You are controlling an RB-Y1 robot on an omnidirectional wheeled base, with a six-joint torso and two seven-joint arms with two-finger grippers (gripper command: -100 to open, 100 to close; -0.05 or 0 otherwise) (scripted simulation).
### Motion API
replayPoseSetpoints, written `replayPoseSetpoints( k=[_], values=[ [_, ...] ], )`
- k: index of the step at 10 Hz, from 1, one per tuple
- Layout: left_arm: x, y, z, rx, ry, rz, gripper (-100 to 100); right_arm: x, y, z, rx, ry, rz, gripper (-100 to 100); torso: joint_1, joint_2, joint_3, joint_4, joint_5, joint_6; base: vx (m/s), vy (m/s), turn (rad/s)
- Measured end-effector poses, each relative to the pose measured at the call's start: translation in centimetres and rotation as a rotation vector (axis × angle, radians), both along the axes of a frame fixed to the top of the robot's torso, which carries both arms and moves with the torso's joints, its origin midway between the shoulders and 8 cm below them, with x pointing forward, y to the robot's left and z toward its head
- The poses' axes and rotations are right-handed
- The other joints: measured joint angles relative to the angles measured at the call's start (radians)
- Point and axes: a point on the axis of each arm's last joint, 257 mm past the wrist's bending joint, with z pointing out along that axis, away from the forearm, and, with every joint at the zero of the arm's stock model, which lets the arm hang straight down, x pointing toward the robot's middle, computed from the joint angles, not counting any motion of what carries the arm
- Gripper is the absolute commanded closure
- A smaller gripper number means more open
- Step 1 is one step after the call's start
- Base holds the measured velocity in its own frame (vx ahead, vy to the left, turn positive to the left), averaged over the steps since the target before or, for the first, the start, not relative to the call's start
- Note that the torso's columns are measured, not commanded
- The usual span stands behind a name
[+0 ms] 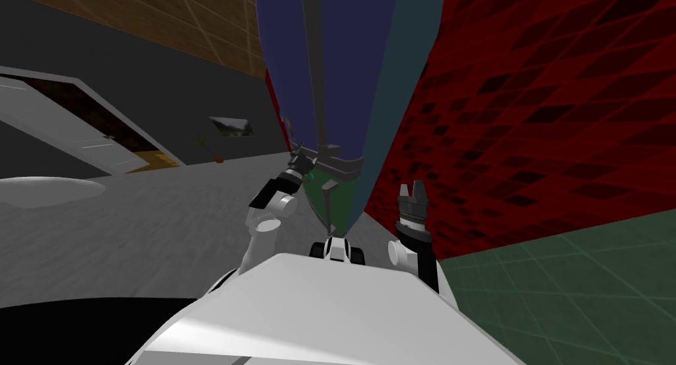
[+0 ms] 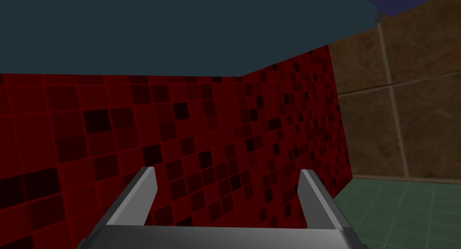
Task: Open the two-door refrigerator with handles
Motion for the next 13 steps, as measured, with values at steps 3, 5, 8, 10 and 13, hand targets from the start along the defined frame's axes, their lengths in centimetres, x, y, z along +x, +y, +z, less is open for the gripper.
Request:
replayPoseSetpoints(
  k=[3, 5, 8, 10, 13],
  values=[
    [0.7, -0.7, -0.1, -0.017, 0.054, -0.031, -100, 0.0, 0.0, 0.0, 0.0, 0.0, 0.0, 0, 0.001, 0.001, 0.0, 0.0, 0.0, 0.0, 0.005, -0.036, 0.102],
    [1.2, -1.3, -0.1, -0.028, 0.088, -0.053, -100, 0.0, 0.0, 0.0, 0.0, 0.0, 0.0, 0, 0.001, 0.001, 0.0, 0.0, 0.0, 0.0, 0.003, -0.03, 0.077],
    [1.8, -2.3, -0.1, -0.046, 0.137, -0.087, -100, 0.0, 0.0, 0.0, 0.0, 0.0, 0.0, 0, 0.001, 0.0, 0.0, 0.0, 0.0, 0.0, 0.0, -0.024, 0.068],
    [2.1, -2.9, -0.3, -0.055, 0.174, -0.106, -100, 0.0, 0.0, 0.0, 0.0, 0.0, 0.0, 0, 0.001, 0.001, 0.001, 0.0, 0.0, 0.0, -0.008, -0.019, 0.077],
    [2.6, -3.6, -0.9, -0.067, 0.235, -0.129, -100, 0.0, 0.0, 0.0, 0.0, 0.0, 0.0, 0, 0.001, 0.0, 0.0, 0.0, 0.0, 0.0, -0.01, -0.017, 0.077]
  ],
)
